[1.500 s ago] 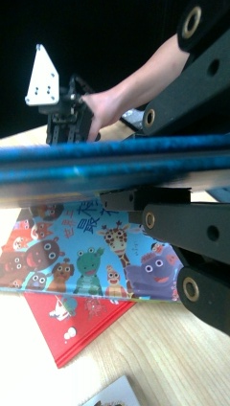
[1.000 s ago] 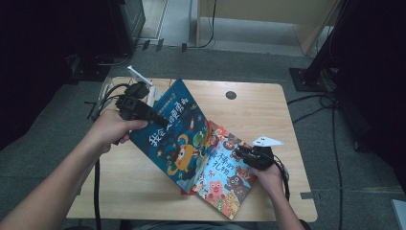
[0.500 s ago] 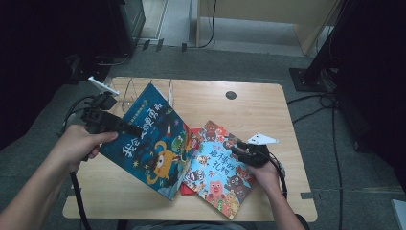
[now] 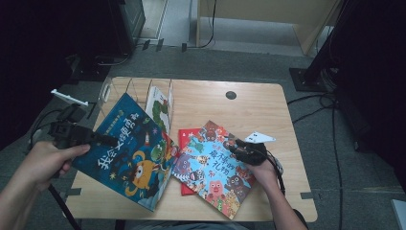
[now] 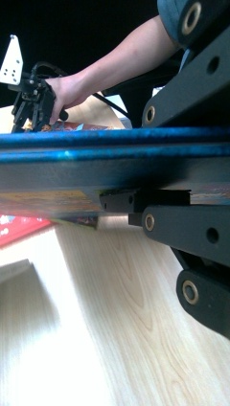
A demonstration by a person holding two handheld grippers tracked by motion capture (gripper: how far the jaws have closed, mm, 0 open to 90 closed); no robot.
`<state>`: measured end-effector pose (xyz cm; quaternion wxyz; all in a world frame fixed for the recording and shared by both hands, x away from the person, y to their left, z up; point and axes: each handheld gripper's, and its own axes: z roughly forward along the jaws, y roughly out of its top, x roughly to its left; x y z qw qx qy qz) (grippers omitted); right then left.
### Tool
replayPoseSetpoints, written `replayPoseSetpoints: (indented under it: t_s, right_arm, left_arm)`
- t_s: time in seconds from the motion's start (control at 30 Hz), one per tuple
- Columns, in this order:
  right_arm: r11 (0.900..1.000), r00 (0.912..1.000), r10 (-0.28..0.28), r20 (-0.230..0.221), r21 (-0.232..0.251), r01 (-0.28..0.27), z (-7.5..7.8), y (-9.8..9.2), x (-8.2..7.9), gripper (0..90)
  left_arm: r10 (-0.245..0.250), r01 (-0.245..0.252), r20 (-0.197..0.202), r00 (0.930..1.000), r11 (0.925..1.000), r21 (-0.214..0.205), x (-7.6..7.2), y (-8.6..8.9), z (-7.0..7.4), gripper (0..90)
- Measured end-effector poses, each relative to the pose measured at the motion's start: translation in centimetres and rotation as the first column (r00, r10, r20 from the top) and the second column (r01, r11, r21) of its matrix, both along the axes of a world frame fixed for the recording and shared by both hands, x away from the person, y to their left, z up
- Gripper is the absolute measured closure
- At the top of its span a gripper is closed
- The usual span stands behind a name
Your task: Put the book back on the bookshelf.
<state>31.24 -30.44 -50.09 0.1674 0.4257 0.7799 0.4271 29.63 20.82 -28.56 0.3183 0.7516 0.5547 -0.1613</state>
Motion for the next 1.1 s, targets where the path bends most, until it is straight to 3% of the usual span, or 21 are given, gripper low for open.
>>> replayPoseSetpoints:
  t_s: [0.6, 1.1]
  right_arm:
    - [1.0, 1.0, 0.004, -0.005, -0.006, -0.004, -0.1, 0.0, 0.1, 57.9]
    - [1.0, 0.9998, 0.01, -0.017, 0.002, -0.01, -0.2, 0.1, 0.1, 59.0]
  left_arm:
    - [0.102, -0.102, -0.002, 0.9948, 0.9947, -0.013, -2.3, 5.3, -0.2, 80.7]
    - [0.2, -0.2, 0.002, 0.9799, 0.9799, 0.006, 0.1, 8.4, 0.0, 81.0]
